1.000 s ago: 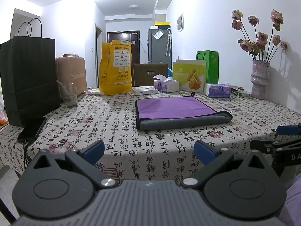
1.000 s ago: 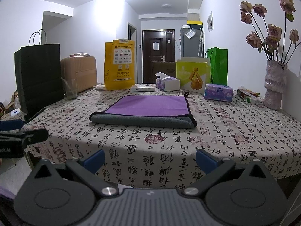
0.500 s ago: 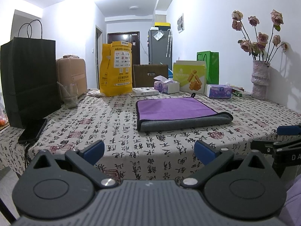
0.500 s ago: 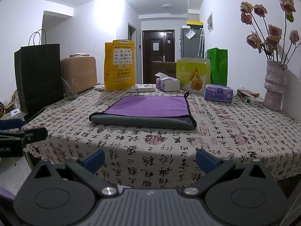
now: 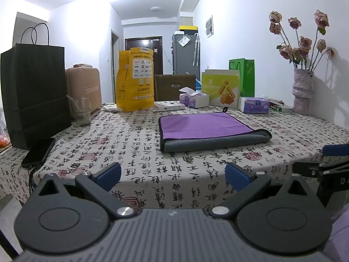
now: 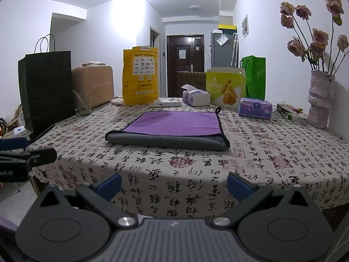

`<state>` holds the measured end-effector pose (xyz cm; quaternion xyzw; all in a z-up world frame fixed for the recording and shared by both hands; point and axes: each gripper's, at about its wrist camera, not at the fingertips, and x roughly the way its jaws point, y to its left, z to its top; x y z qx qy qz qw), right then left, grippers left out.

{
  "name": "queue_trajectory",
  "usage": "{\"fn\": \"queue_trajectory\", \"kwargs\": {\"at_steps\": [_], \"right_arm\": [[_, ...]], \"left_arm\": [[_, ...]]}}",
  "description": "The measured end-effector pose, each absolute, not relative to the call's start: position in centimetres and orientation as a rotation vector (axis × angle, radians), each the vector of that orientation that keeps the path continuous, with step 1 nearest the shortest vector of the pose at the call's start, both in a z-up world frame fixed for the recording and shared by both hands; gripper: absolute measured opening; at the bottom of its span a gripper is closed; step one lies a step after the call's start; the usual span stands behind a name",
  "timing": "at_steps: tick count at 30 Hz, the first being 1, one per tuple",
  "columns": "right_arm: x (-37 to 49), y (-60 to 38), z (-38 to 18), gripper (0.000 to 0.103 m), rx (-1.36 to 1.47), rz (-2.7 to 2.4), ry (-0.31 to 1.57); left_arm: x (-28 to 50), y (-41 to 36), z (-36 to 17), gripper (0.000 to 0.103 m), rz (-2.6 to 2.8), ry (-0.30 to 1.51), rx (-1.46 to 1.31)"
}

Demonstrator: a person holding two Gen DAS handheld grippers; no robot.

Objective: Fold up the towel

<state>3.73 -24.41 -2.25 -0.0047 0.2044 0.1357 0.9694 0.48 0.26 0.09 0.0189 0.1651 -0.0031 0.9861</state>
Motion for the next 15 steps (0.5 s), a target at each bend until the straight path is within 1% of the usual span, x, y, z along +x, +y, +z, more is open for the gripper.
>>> {"fn": "queue_trajectory", "kwargs": {"at_steps": [8,15], "right_arm": [[4.4,-25.3,-2.9,0.103,0.053,0.274,0.409],[4.2,-25.4,-2.9,0.103,0.066,0.284,0.363]], "left_arm": [[1.4,-0.5,-0.4,0.103,-0.006,0.347,0.045],[2.3,-0.3,-1.1,0.103,0.007,0.365,0.049]]}}
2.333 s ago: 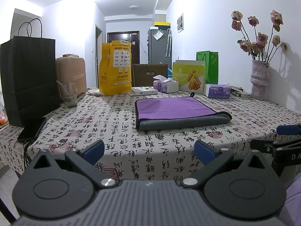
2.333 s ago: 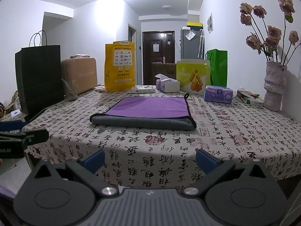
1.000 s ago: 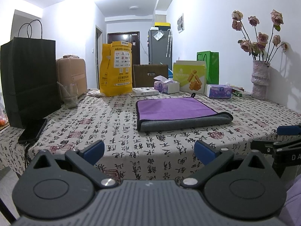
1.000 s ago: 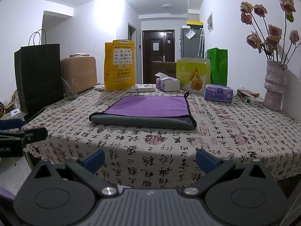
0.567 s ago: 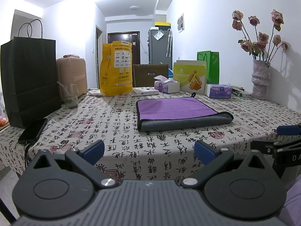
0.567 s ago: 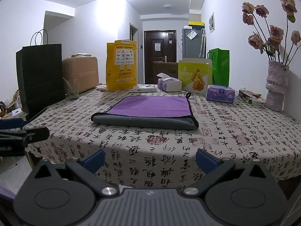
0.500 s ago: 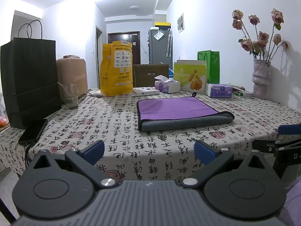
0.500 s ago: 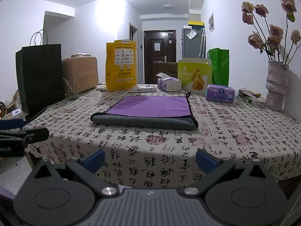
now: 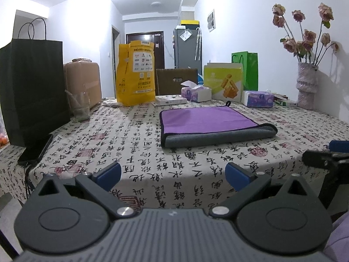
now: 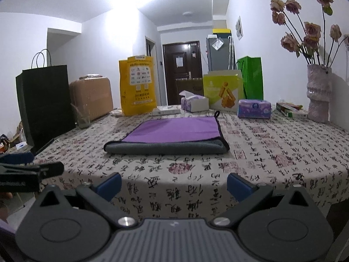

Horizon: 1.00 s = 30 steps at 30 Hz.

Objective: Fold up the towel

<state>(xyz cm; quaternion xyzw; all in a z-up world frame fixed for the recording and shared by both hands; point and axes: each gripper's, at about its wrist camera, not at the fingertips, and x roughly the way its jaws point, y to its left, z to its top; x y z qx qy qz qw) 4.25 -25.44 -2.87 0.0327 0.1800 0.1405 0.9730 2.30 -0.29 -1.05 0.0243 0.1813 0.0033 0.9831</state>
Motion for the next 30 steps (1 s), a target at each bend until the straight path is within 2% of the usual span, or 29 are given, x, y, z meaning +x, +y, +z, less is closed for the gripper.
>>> {"fn": "queue_trajectory", "kwargs": {"at_steps": [30], "right_arm": [[5.8,-26.9,-3.5,0.103,0.051,0.215,0.342]], "left_arm": [[4.4,-0.1,-1.5,0.103,0.041,0.357,0.086]]}}
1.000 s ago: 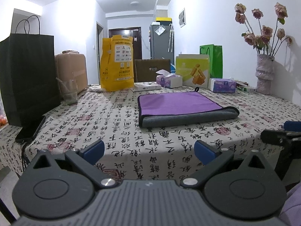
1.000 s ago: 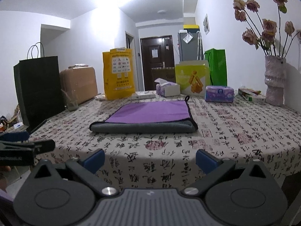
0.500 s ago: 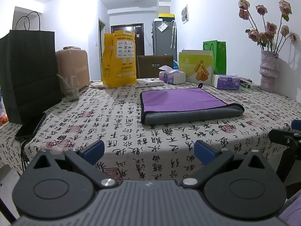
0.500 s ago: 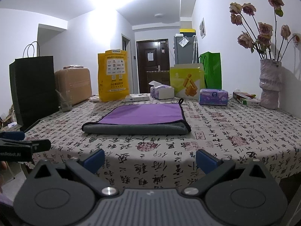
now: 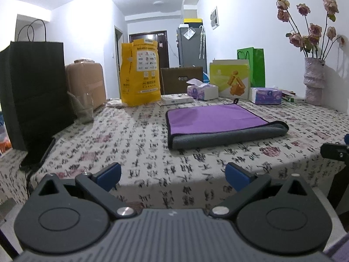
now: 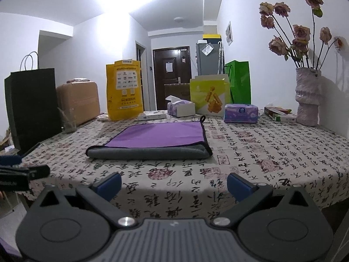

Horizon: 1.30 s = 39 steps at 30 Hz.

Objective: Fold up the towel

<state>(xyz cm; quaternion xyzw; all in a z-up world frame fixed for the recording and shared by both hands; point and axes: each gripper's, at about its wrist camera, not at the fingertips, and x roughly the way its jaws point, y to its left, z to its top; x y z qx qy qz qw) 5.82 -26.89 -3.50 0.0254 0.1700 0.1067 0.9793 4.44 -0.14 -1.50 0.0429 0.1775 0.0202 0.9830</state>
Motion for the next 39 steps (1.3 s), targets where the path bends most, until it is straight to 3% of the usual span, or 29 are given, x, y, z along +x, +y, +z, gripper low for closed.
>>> {"fn": "queue_trajectory", "kwargs": {"at_steps": [12,18,21,23,25,28,31,34,36,37,38,39], "right_arm": [[12.4,-30.0,-2.9,0.103,0.022,0.259,0.351],[16.3,-31.0,-2.9,0.093,-0.01,0.265,0.353],[18.6,-31.2,-2.9,0.082,-0.027,0.289,0.377],[20.1,-31.1,-3.0,0.073,-0.038,0.301,0.39],[21.7,-31.0,-3.1,0.064,-0.046,0.315,0.401],[23.9,-31.0,-3.5,0.048,-0.03,0.34,0.435],[25.9,-30.7,-4.3,0.042,-0.019,0.364,0.47],[27.3,-30.6,-5.0,0.038,0.001,0.4,0.514],[27.7,-30.5,-5.4,0.037,0.003,0.412,0.534],[27.7,-30.4,-5.6,0.036,0.005,0.417,0.541],[27.9,-30.5,-5.8,0.03,0.01,0.424,0.549],[27.9,-30.5,-5.9,0.026,0.014,0.426,0.553]], "left_arm": [[12.0,1.6,0.4,0.103,0.051,0.316,0.056],[16.7,2.2,0.0,0.103,-0.019,0.353,0.025],[19.1,2.1,-0.7,0.082,-0.064,0.409,0.007],[21.0,2.1,-1.2,0.055,-0.091,0.462,-0.001],[22.3,1.9,-1.6,0.043,-0.106,0.494,0.003],[23.4,1.9,-2.4,0.04,-0.149,0.535,0.011],[23.9,2.1,-3.0,0.041,-0.176,0.568,0.008],[24.2,2.4,-3.5,0.06,-0.159,0.585,-0.009],[24.4,2.8,-3.7,0.059,-0.155,0.598,-0.026],[24.4,3.1,-3.7,0.049,-0.158,0.603,-0.036],[24.3,3.2,-3.7,0.032,-0.161,0.603,-0.042],[24.4,3.3,-3.7,0.025,-0.157,0.603,-0.042]]}}
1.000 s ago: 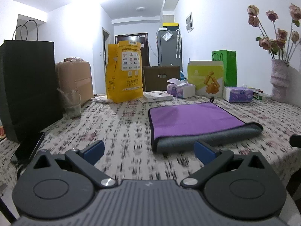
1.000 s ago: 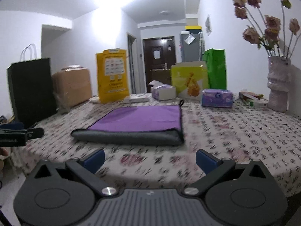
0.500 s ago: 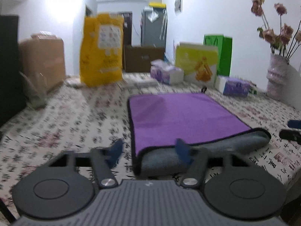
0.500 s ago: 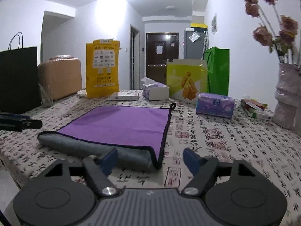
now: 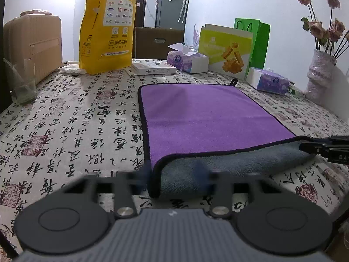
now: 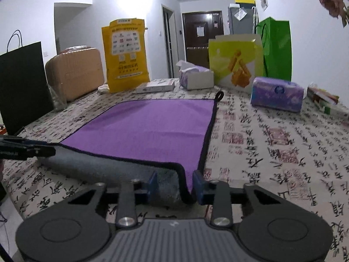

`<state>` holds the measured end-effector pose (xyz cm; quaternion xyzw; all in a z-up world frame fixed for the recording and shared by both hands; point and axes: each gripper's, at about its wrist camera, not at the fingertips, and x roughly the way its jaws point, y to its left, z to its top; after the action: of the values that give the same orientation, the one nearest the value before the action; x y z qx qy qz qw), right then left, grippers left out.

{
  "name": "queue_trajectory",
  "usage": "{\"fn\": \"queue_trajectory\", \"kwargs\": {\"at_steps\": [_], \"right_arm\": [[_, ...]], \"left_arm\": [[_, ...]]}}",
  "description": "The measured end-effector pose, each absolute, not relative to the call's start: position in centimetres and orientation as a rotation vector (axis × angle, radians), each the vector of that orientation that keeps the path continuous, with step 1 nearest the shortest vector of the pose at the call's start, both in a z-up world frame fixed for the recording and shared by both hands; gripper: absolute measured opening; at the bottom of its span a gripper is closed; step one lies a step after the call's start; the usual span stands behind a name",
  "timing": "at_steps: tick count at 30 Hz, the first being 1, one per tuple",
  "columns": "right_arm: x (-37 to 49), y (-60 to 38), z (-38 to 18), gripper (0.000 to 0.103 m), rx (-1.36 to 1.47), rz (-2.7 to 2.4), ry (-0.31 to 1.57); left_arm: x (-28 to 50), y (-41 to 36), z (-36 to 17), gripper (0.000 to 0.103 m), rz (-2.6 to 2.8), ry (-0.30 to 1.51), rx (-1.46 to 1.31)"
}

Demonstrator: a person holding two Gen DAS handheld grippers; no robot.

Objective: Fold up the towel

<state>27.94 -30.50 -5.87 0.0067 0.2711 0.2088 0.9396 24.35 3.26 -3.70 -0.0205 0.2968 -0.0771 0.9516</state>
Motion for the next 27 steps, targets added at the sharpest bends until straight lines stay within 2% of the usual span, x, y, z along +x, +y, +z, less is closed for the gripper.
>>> {"fn": "queue_trajectory", "kwargs": {"at_steps": [1,2,3,5,8,13,27], "right_arm": [[28.0,-30.6,-6.0,0.019,0.016,0.425,0.556],[28.0,-30.5,-6.0,0.016,0.014,0.422,0.557],[28.0,-30.5,-6.0,0.016,0.01,0.42,0.556],[27.9,-30.3,-5.9,0.009,-0.005,0.425,0.556],[27.7,-30.0,-5.7,0.005,-0.034,0.415,0.542],[27.7,-30.1,-4.8,0.005,-0.039,0.403,0.496],[33.3,-29.5,-2.7,0.005,-0.089,0.411,0.45]], "left_arm": [[24.3,3.3,-3.7,0.017,-0.145,0.599,-0.034],[24.2,3.3,-3.7,0.01,-0.137,0.591,-0.021],[24.1,3.4,-3.6,0.008,-0.138,0.587,-0.019],[24.0,3.7,-3.4,0.007,-0.145,0.58,-0.032],[23.6,3.6,-2.8,0.006,-0.149,0.556,-0.016],[23.7,3.3,-1.5,0.006,-0.147,0.499,-0.003],[30.2,3.2,0.3,0.006,-0.083,0.515,0.0]]}}
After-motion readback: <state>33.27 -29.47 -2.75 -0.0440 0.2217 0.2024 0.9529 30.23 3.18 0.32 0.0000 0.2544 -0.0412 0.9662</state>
